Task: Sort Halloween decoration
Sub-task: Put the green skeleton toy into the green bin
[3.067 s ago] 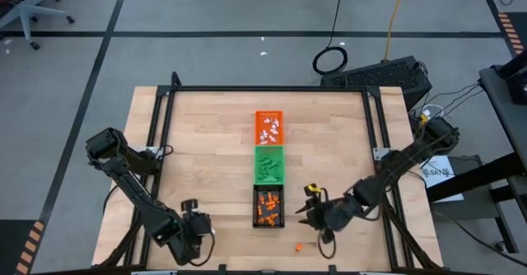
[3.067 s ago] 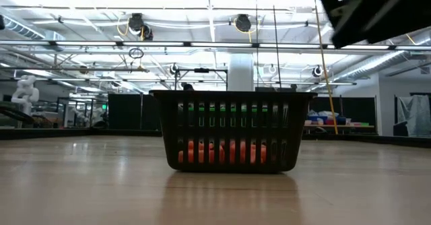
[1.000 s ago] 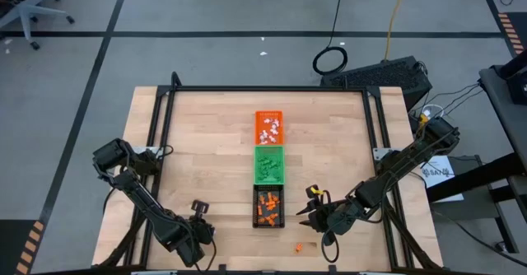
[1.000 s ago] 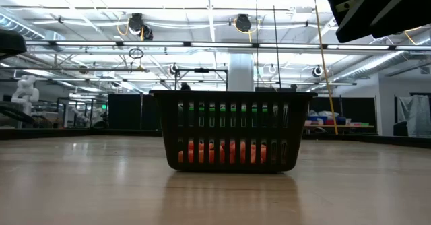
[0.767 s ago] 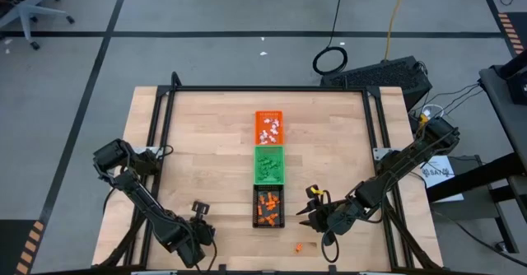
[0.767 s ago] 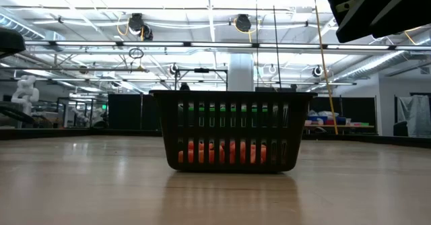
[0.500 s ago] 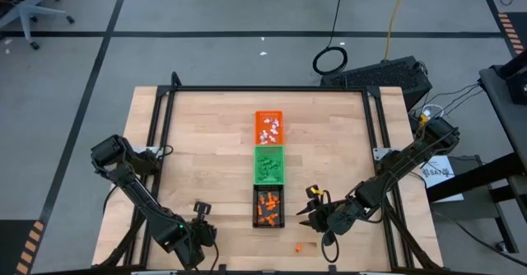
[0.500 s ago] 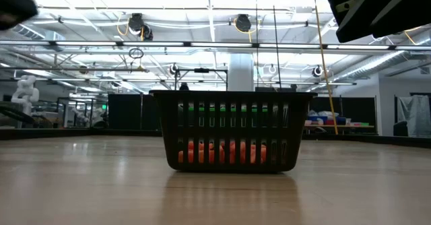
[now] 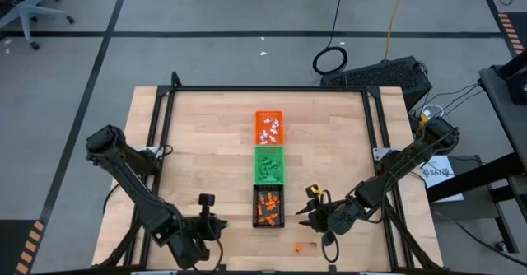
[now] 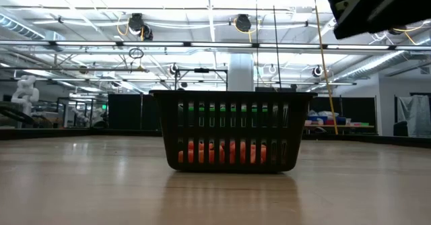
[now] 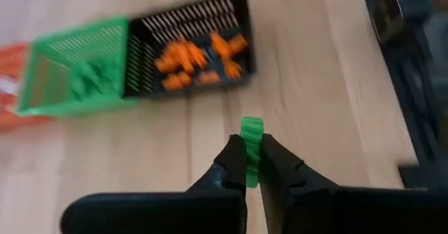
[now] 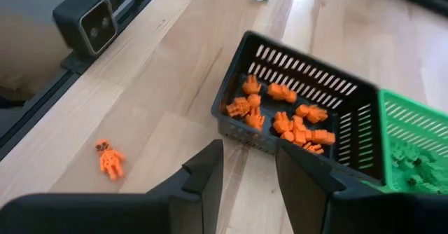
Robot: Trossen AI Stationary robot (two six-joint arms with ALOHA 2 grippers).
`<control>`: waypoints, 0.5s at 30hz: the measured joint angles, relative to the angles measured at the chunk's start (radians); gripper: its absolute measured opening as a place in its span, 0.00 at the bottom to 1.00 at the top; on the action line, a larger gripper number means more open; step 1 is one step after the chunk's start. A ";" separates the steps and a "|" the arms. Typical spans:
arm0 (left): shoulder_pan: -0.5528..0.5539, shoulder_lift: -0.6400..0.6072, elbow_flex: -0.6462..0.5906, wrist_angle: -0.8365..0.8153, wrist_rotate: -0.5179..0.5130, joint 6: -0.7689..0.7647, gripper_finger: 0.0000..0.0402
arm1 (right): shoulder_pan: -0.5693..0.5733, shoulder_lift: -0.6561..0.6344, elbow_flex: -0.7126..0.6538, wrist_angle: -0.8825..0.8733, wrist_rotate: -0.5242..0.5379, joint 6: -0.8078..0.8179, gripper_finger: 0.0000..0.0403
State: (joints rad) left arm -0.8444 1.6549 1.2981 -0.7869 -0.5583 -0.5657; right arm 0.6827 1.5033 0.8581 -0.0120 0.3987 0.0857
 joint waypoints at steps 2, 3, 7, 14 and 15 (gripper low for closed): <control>0.000 -0.010 0.010 0.006 -0.052 0.007 0.03 | 0.000 0.000 0.000 0.017 0.020 0.000 0.29; 0.000 -0.015 0.012 0.015 -0.079 0.027 0.03 | 0.000 0.000 0.000 0.027 0.021 0.000 0.29; 0.004 -0.020 0.013 0.053 -0.171 0.139 0.03 | 0.000 0.000 0.000 0.057 0.021 -0.005 0.29; 0.081 -0.020 0.012 0.168 -0.231 0.325 0.03 | 0.000 0.000 0.000 0.071 0.024 -0.007 0.29; 0.098 -0.020 0.012 0.206 -0.231 0.370 0.03 | 0.000 0.000 0.000 0.071 0.024 -0.007 0.29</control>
State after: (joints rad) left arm -0.7459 1.6352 1.3099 -0.5808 -0.7888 -0.1954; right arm 0.6827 1.5032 0.8581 0.0586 0.4229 0.0788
